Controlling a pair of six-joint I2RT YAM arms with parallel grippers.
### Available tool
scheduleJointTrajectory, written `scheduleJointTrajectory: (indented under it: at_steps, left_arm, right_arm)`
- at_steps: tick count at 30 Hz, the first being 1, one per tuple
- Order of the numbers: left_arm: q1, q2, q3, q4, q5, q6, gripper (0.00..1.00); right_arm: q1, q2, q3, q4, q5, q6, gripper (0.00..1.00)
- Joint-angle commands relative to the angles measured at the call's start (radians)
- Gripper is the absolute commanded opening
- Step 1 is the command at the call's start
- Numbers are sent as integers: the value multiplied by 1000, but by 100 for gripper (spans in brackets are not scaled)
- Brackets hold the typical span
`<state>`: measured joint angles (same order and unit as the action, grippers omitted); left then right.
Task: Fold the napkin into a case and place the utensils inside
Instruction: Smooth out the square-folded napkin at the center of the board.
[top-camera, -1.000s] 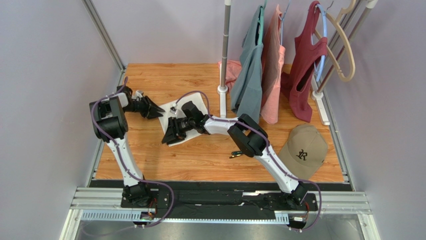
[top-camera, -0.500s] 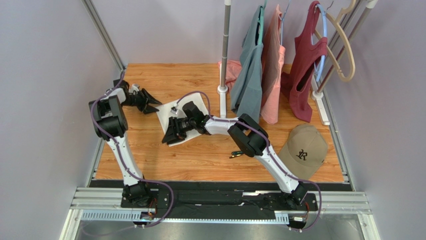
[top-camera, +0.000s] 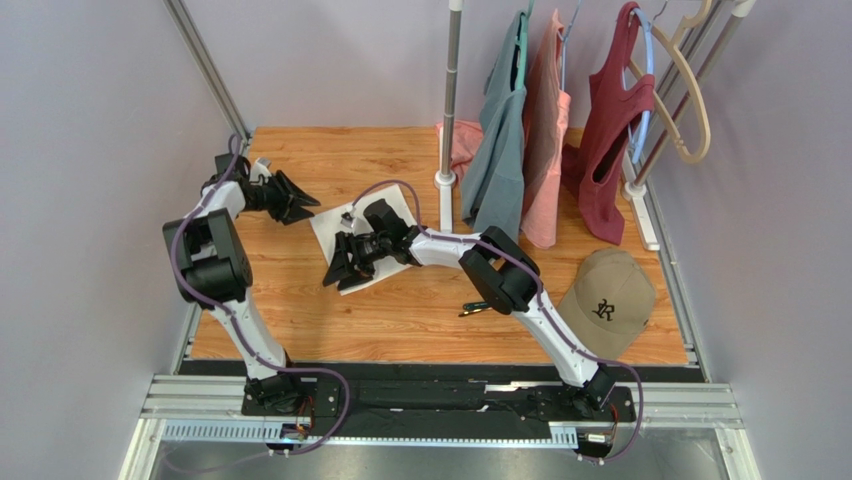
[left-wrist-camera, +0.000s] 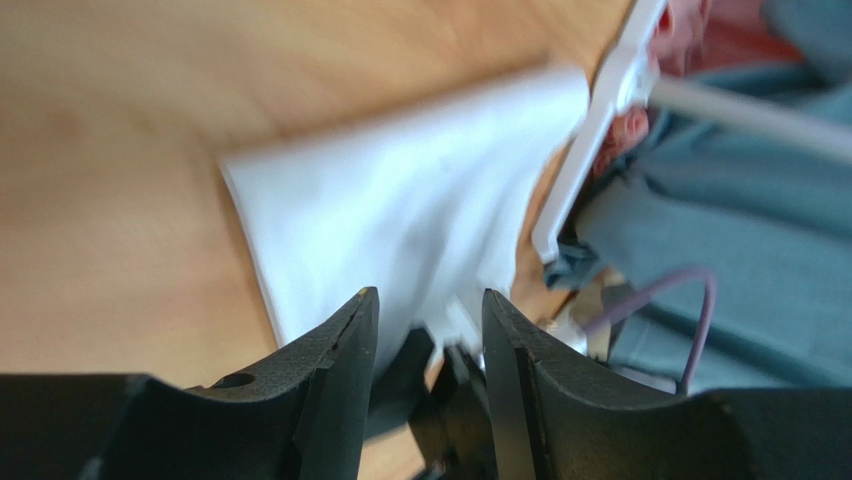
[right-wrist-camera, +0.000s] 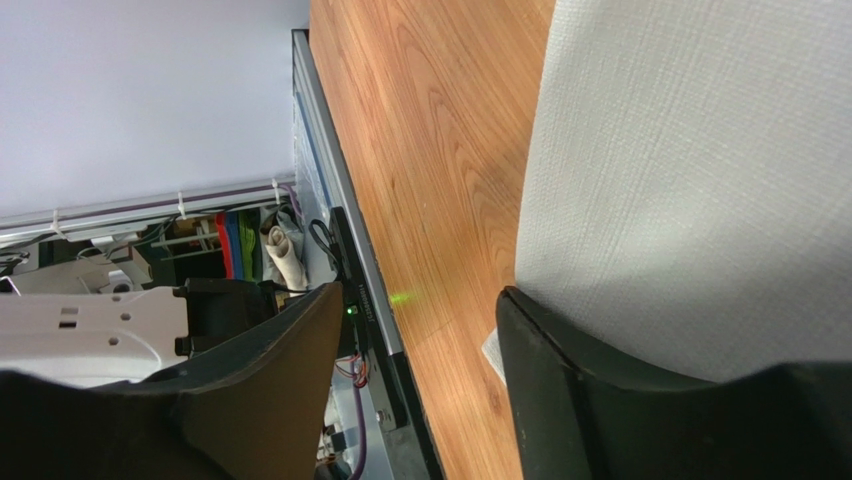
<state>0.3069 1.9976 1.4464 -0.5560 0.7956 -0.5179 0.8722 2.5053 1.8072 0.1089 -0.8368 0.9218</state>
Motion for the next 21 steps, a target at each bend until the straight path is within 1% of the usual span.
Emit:
scheduleJointTrajectory:
  at_steps: [1,2,3,4,5,7,9,11,12,14,16,17,19,21]
  left_arm:
    - [-11,-275,-249,195,30,-106,48]
    - [-12,-343,-294,224,30,-149,47]
    - [-15,-371,-366,247,27,-168,46]
    - [-18,-394,-398,295,36,-185,46]
    - [-23,-420,-426,309,43,-215,44]
    - [-37,-441,-503,358,33,-255,42]
    - [-46,-465,-584,384,4,-278,37]
    - [-46,-477,-632,438,-13,-309,33]
    - [-51,-480,-671,477,-15,-323,30]
    - [-81,-477,-699,513,-13,-349,27]
    - [-119,-467,-719,522,-21,-344,25]
    - [-129,-450,-725,530,-24,-343,23]
    - [-141,-430,-751,579,-13,-359,21]
    - [-141,-405,-771,596,-13,-364,18]
  right_arm:
    - [-56,-121,92,-153,8,-98,67]
    - [-68,-144,101,-175,16,-113,73]
    - [-78,-155,115,-202,28,-124,75]
    - [-99,-161,122,-206,33,-135,76]
    - [-108,-164,135,-210,36,-136,78]
    - [-136,-157,184,-236,64,-149,80]
    - [-168,-136,217,-262,99,-152,80]
    - [-188,-116,265,-259,122,-135,80]
    - [-196,-84,289,-259,157,-133,80]
    - [-208,-33,394,-265,168,-130,80]
    - [-208,51,469,-268,191,-124,80]
    - [-208,79,551,-268,196,-121,80]
    - [-210,151,619,-250,191,-98,79]
    - [-208,177,646,-195,209,-77,79]
